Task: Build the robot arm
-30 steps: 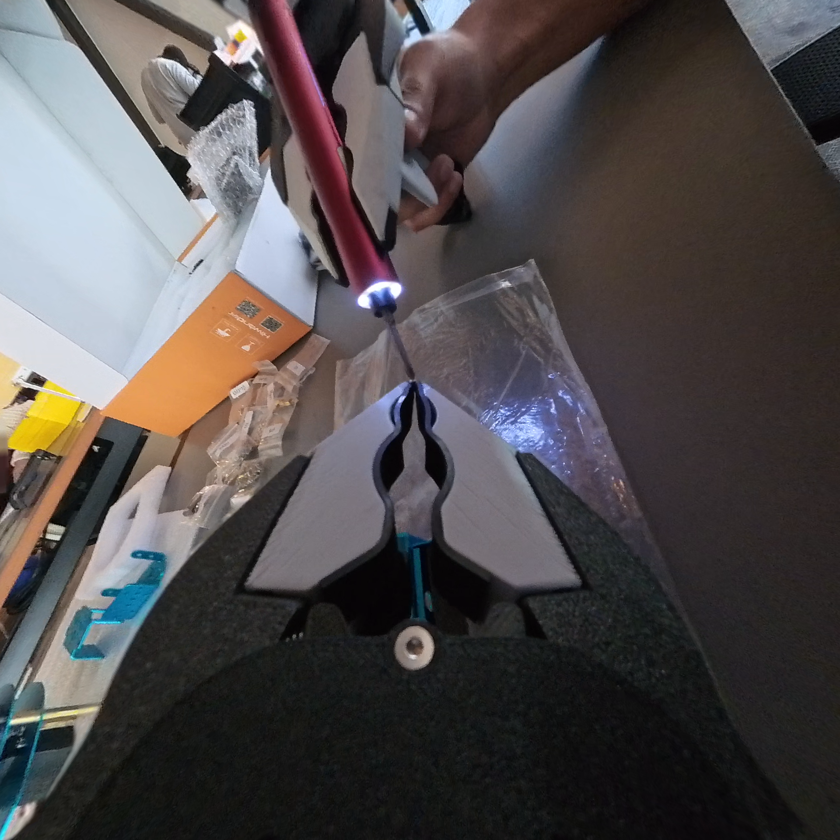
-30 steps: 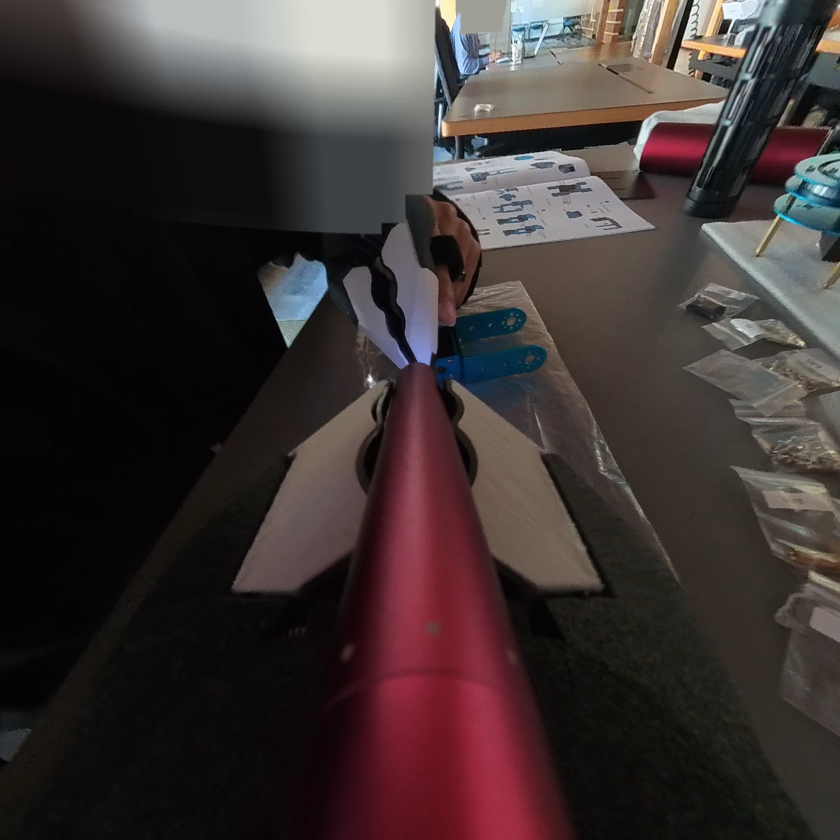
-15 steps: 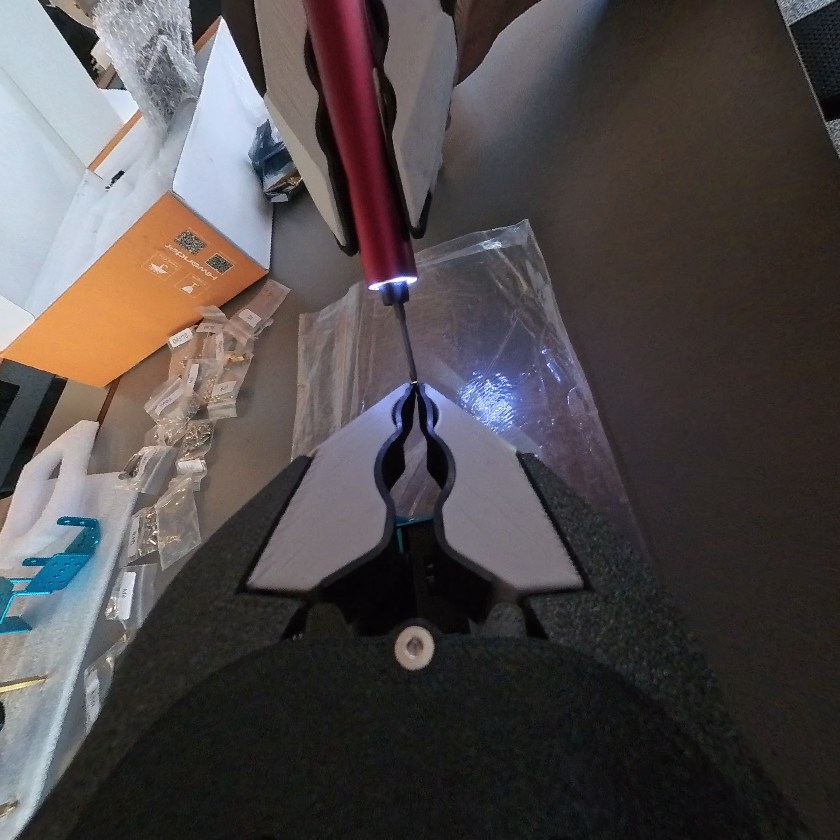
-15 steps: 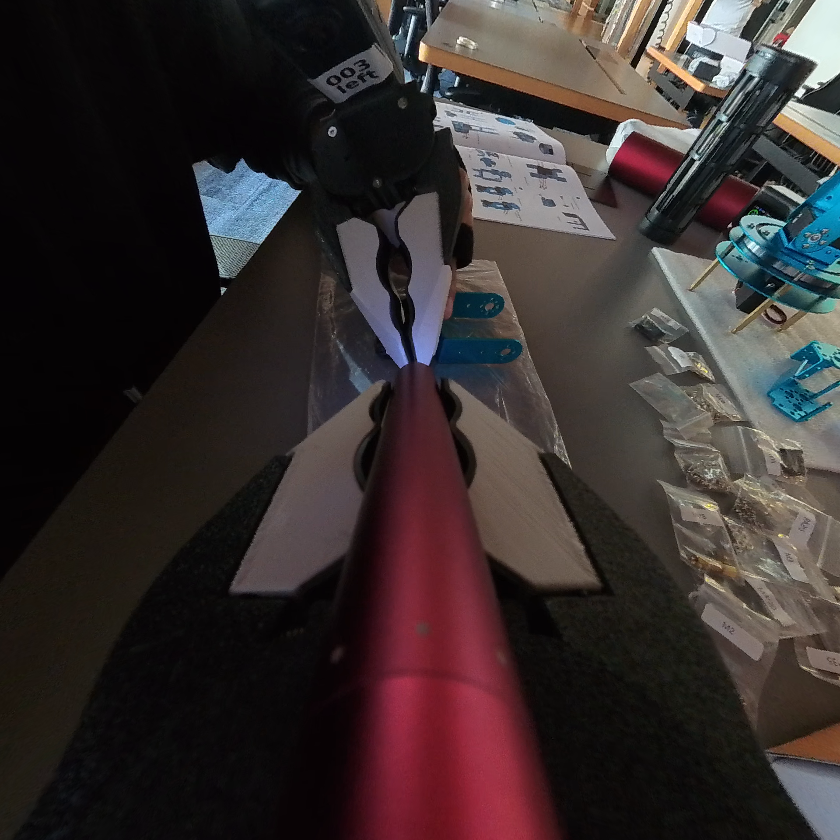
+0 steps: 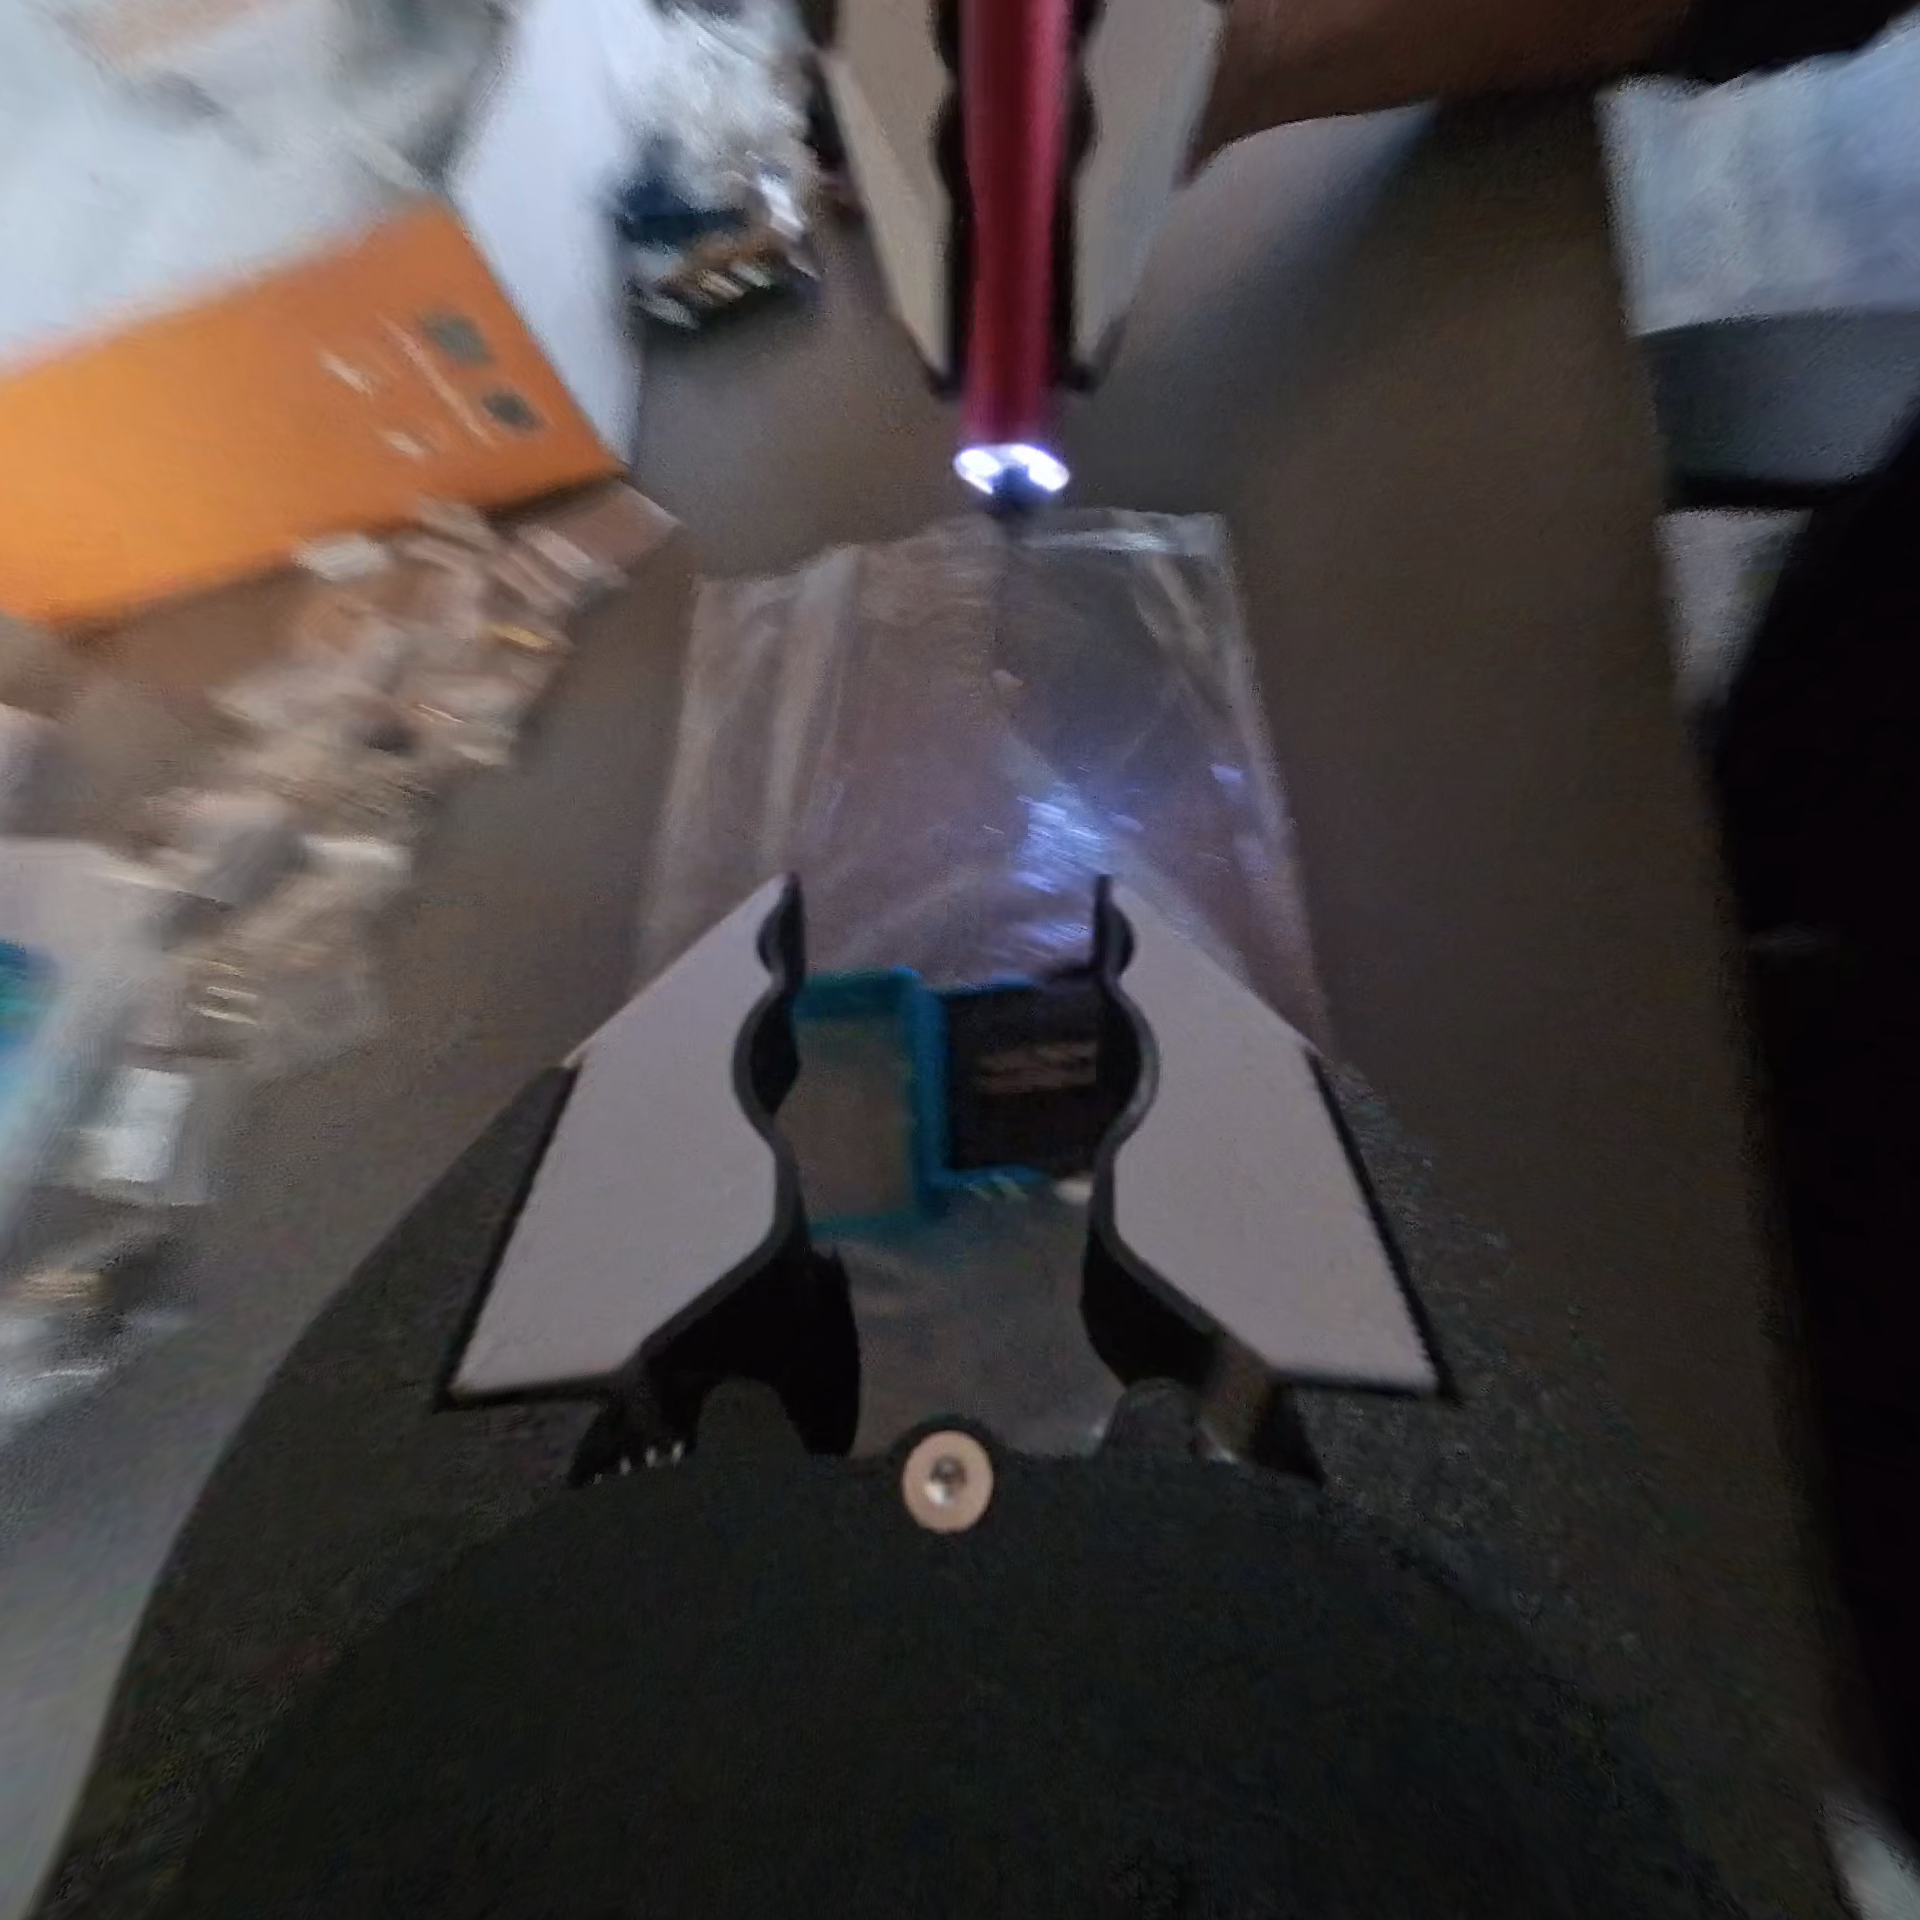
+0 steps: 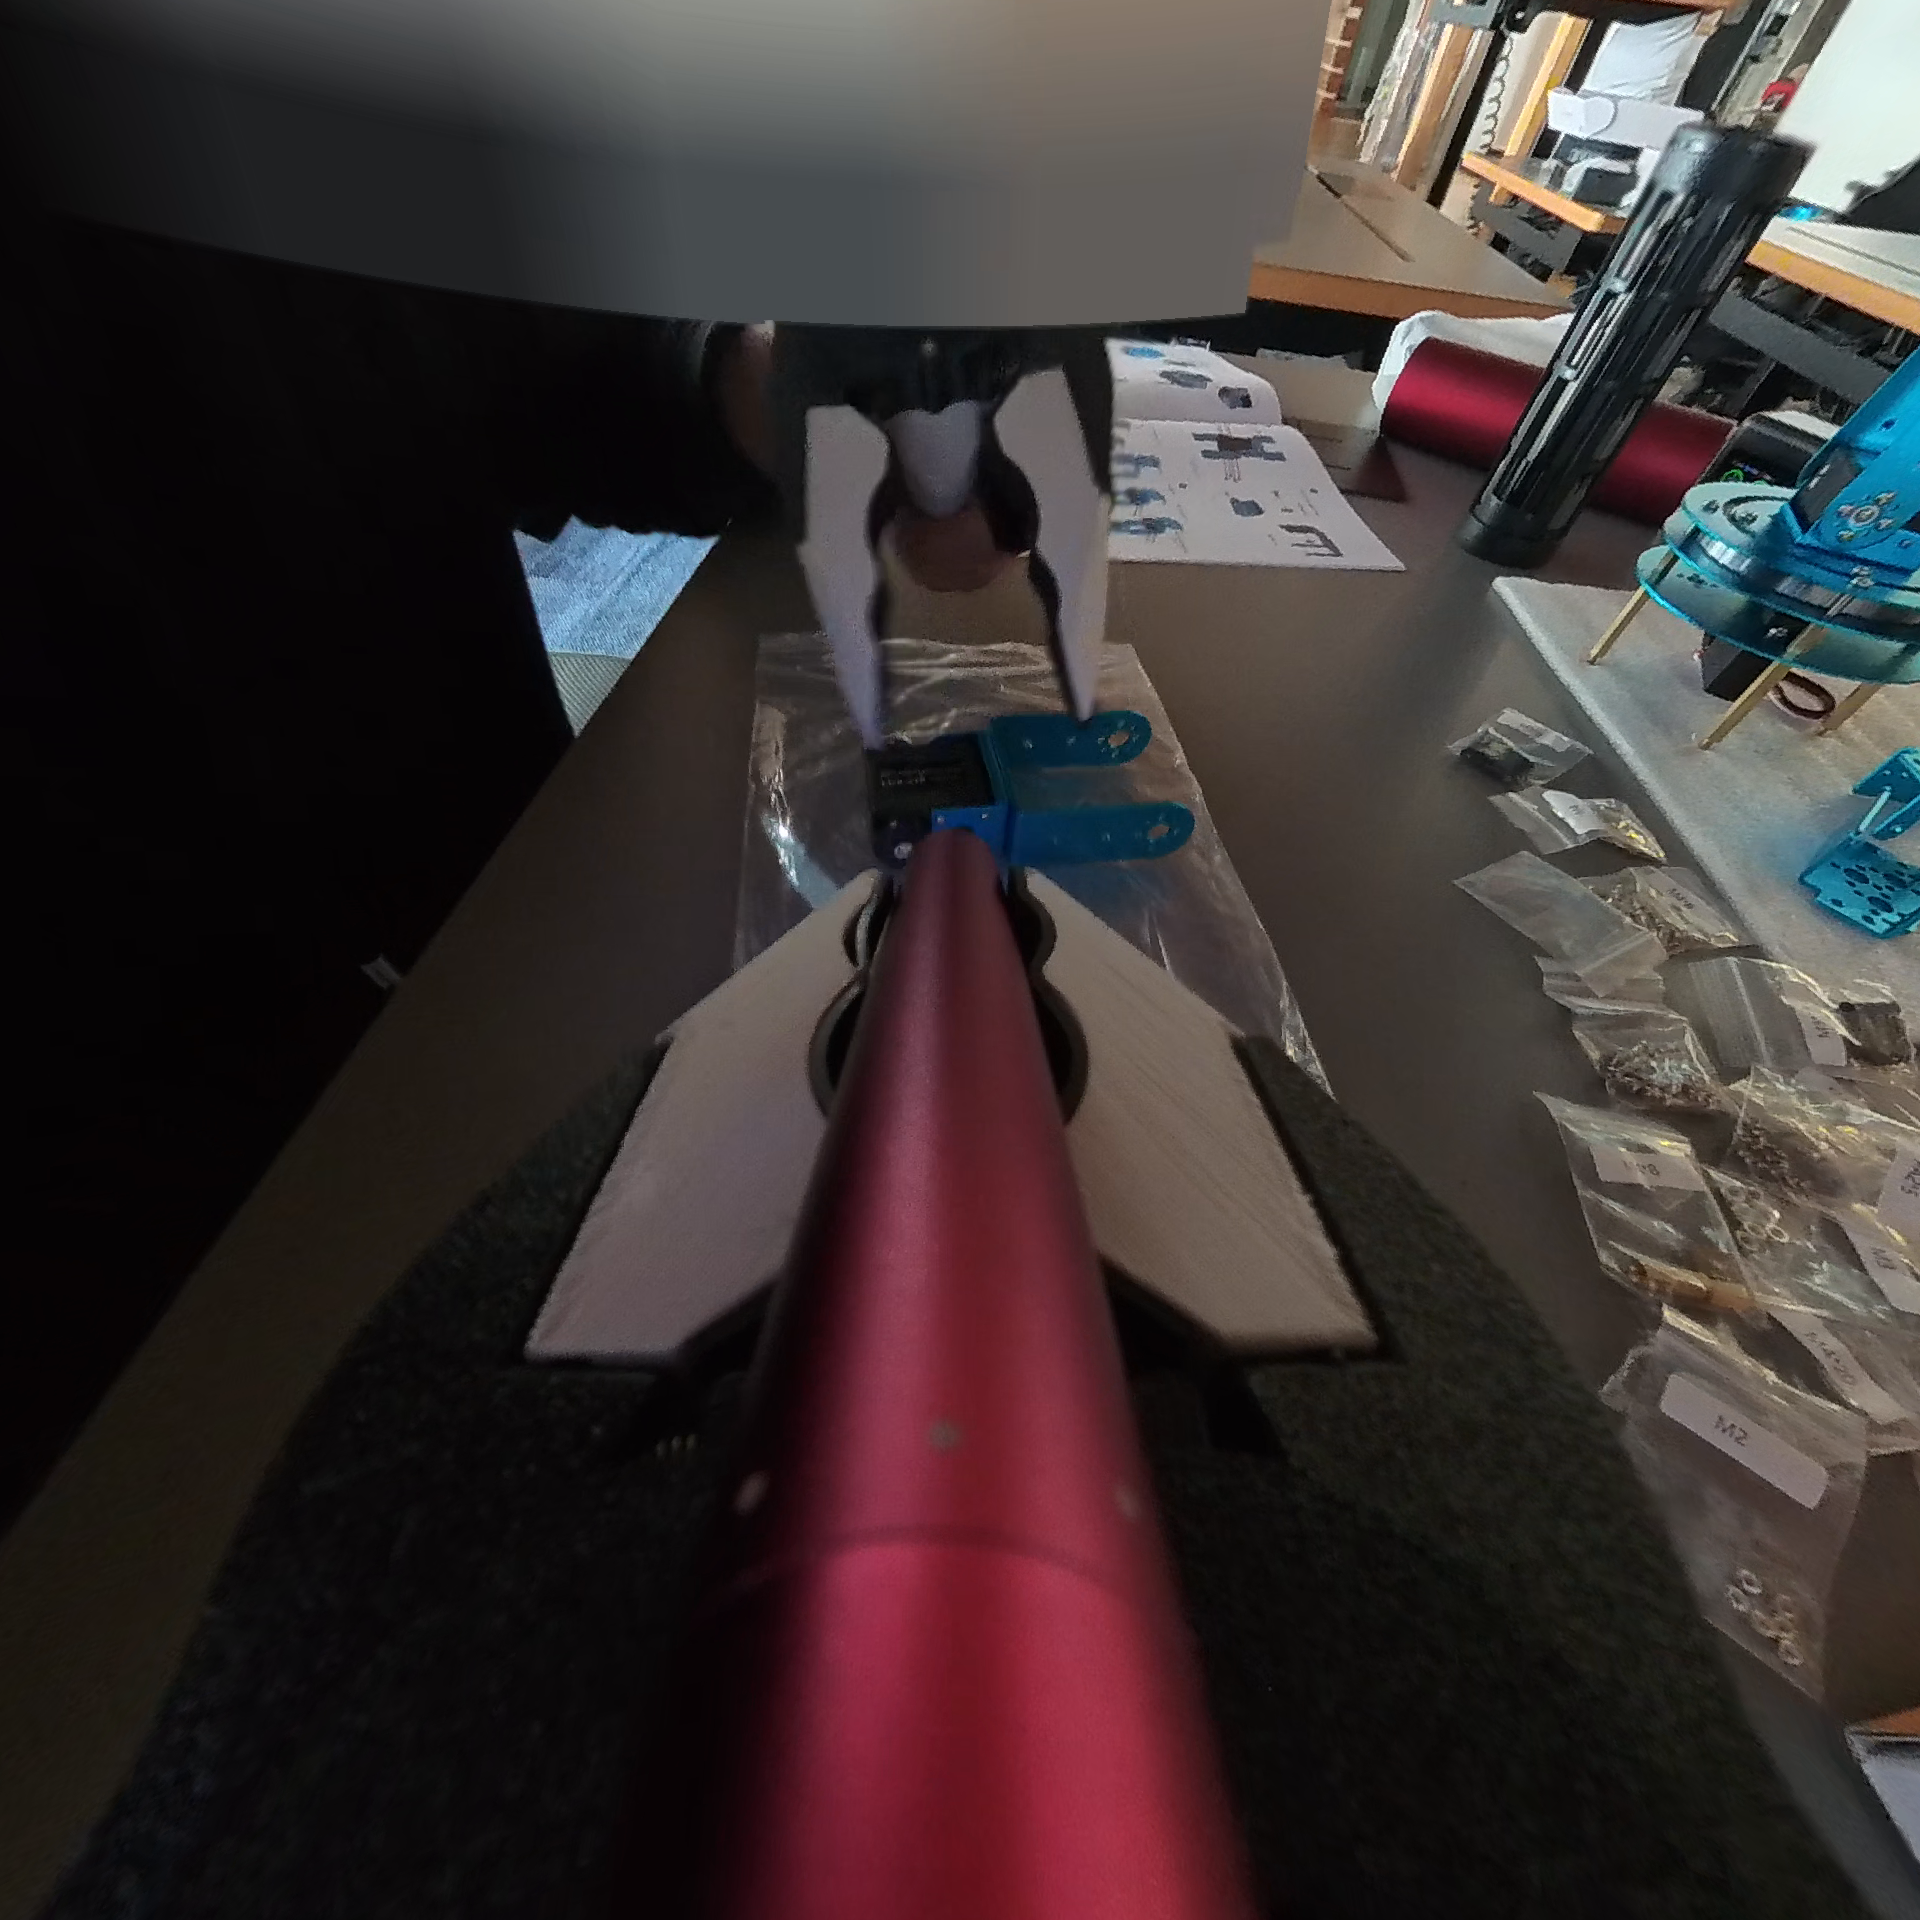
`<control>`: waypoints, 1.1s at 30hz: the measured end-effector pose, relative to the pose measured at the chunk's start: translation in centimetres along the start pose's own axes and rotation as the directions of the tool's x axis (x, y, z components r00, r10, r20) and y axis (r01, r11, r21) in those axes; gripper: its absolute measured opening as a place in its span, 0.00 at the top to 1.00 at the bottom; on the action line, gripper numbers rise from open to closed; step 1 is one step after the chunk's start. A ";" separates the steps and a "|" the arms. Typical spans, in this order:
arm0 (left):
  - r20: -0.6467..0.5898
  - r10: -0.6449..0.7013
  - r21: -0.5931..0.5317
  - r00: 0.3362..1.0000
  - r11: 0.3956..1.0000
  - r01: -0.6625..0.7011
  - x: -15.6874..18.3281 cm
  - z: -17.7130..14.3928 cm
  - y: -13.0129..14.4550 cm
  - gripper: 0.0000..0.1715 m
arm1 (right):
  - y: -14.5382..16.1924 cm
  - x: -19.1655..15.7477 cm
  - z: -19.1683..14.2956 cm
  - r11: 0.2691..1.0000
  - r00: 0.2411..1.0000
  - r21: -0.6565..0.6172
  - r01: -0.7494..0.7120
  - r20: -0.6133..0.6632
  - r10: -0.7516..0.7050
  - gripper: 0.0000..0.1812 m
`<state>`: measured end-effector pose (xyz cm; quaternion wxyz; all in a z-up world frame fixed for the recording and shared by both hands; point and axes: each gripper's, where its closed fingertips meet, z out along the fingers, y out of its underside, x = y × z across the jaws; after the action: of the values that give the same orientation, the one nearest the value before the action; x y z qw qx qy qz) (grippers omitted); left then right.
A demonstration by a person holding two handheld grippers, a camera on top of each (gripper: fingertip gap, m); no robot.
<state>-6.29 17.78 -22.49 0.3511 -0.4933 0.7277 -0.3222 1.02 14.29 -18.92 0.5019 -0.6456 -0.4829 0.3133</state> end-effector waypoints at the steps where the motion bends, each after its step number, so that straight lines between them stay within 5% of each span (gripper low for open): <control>1: -0.078 -0.080 -0.007 0.994 0.997 0.079 1.0 -0.5 0.5 0.65 | -0.2 0.1 -0.1 1.000 1.000 0.014 -0.015 0.000 0.015 0.88; 5: -0.092 -0.210 -0.078 0.974 0.976 0.203 1.3 -0.8 2.6 0.60 | -0.8 0.7 -0.4 0.992 0.993 0.053 -0.115 0.010 0.114 0.88; 11: -0.077 -0.149 -0.246 0.986 0.961 0.126 1.8 1.0 4.5 0.63 | -0.9 1.0 -0.7 0.981 0.984 0.076 -0.179 0.024 0.178 0.88; 17: -0.034 -0.056 -0.294 0.998 0.955 0.043 1.3 1.8 4.5 0.68 | -1.1 1.3 -0.7 0.959 0.965 0.112 -0.260 0.049 0.256 0.88; 20: 0.153 0.095 -0.214 0.984 0.975 -0.061 -1.0 1.1 2.8 0.68 | -1.7 1.7 -1.1 0.937 0.950 0.158 -0.311 0.060 0.305 0.88; 24: 0.254 0.041 0.183 0.966 0.979 -0.089 -2.4 -1.2 -3.6 0.68 | -3.6 2.6 -2.3 0.882 0.931 0.298 -0.366 0.096 0.354 0.88; 28: 0.069 -0.060 0.380 0.996 0.925 0.030 -1.8 -0.4 -5.7 0.68 | -4.4 2.4 -2.9 0.879 0.945 0.348 -0.326 0.105 0.308 0.88; 33: -0.147 -0.186 0.396 0.972 0.889 0.230 -1.4 1.0 -5.4 0.68 | -3.3 2.5 -2.5 0.893 0.946 0.311 -0.325 0.097 0.310 0.88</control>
<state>-2.44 17.30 -18.37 0.3716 -0.4661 0.6041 -0.5289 3.11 15.89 -14.79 0.5317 -0.6176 -0.3247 0.4801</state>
